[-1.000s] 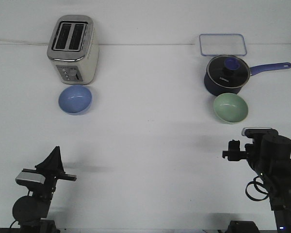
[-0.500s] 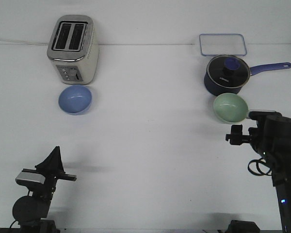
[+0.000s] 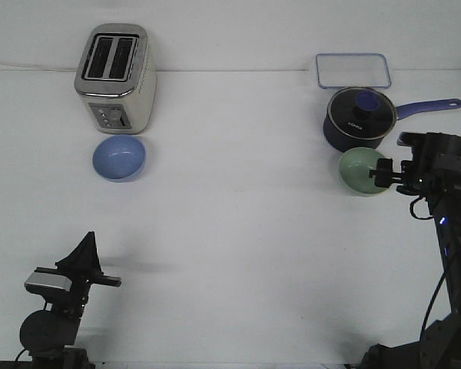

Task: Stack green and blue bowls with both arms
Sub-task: 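Move the right gripper forward to the pale green bowl's rim, then close the right gripper on the green bowl's rim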

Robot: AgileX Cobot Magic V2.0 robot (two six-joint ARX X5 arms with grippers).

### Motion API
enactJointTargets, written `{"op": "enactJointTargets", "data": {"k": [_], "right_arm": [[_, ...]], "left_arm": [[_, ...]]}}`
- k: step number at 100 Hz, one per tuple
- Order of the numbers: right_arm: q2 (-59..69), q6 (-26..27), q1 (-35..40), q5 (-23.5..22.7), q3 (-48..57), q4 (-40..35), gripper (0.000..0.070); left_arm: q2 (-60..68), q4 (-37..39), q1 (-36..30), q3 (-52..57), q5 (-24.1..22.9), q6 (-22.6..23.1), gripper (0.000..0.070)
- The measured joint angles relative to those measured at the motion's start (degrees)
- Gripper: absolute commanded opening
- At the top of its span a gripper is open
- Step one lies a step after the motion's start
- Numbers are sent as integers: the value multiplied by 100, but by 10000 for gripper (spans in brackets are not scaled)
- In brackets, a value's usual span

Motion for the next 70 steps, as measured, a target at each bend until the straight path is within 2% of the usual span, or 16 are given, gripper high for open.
{"op": "enactJointTargets", "data": {"k": [19, 39, 70], "right_arm": [[616, -57, -61, -13, 96, 433, 493], [1036, -59, -103, -398, 101, 778, 493], [1281, -59, -105, -396, 101, 833, 493]], "left_arm": [[0, 0, 0, 0, 0, 0, 10], [0, 0, 0, 0, 0, 0, 10], [0, -2, 0, 0, 0, 0, 10]]}}
